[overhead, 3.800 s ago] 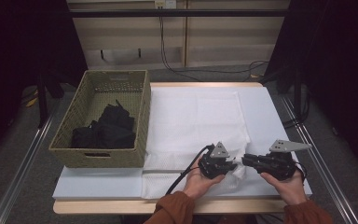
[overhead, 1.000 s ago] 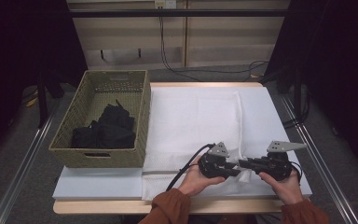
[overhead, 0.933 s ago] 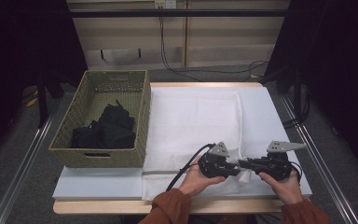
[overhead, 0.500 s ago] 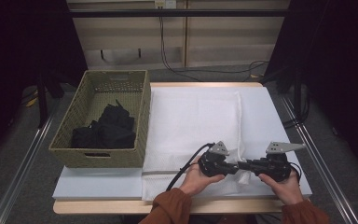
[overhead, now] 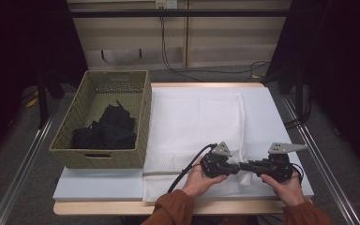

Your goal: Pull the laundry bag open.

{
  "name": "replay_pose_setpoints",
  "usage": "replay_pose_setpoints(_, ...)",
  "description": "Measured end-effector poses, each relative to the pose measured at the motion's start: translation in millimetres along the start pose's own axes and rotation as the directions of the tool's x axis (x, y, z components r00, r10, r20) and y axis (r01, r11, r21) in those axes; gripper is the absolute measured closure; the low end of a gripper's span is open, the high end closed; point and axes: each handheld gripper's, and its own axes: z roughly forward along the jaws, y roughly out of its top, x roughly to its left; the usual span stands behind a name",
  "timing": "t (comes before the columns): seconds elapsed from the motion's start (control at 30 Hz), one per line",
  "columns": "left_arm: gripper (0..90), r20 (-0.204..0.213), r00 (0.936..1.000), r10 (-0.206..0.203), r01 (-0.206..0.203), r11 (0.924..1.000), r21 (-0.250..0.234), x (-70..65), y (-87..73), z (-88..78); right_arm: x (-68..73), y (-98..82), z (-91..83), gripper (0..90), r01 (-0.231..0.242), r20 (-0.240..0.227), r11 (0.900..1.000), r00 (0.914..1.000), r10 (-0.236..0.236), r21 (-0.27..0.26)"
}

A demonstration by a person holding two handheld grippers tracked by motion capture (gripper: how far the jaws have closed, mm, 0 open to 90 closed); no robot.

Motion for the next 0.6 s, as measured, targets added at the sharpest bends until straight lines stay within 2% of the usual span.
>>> replay_pose_setpoints(0.07, 85.9, 0.0, 1.0, -0.003, 0.003, 1.0, -0.001, -0.9, 0.2, 1.2, 1.8, -0.3, 0.7, 78.2, 0.009, -0.009, 1.0, 0.9999, -0.009, 0.003)
replay_pose_setpoints(0.13, 86.0, -0.004, 1.0, 0.006, -0.006, 1.0, 0.008, -0.9, 0.1, 1.1, 2.2, 0.4, 1.3, 85.0, 0.018, 0.011, 1.0, 0.9998, -0.018, 0.015)
replay_pose_setpoints(0.2, 86.2, 0.001, 1.0, 0.003, -0.003, 0.9999, -0.012, 0.3, -0.2, -1.1, 1.1, 0.4, -1.0, 86.4, -0.001, 0.019, 1.0, 0.9998, 0.001, -0.001)
replay_pose_setpoints(0.37, 86.4, -0.006, 1.0, 0.003, -0.003, 0.9998, -0.019, 1.8, -0.6, -9.4, 0.2, 0.1, -4.2, 86.9, -0.013, 0.019, 0.999, 0.9997, 0.014, -0.035)
replay_pose_setpoints(0.43, 86.4, -0.012, 0.9998, 0.018, -0.018, 0.9998, -0.008, 1.3, -1.8, -11.1, 0.4, -0.1, -3.4, 87.0, -0.016, 0.016, 0.999, 0.9997, 0.017, -0.033)
replay_pose_setpoints(0.5, 86.4, -0.01, 0.9998, 0.016, -0.016, 0.9999, -0.003, 1.8, -3.2, -12.6, 0.8, -0.9, -2.1, 87.0, -0.026, 0.008, 0.999, 0.9996, 0.026, -0.03)
replay_pose_setpoints(0.53, 86.4, -0.005, 0.9999, 0.009, -0.009, 0.9997, -0.022, 2.0, -4.2, -12.2, 1.1, -1.0, -1.8, 87.0, -0.025, 0.01, 0.999, 0.9996, 0.026, -0.032)
replay_pose_setpoints(0.6, 86.4, -0.005, 0.9999, 0.01, -0.011, 0.9998, -0.018, 1.7, -4.3, -12.4, 1.5, -0.8, -2.1, 87.0, -0.029, 0.009, 0.999, 0.9995, 0.029, -0.032)
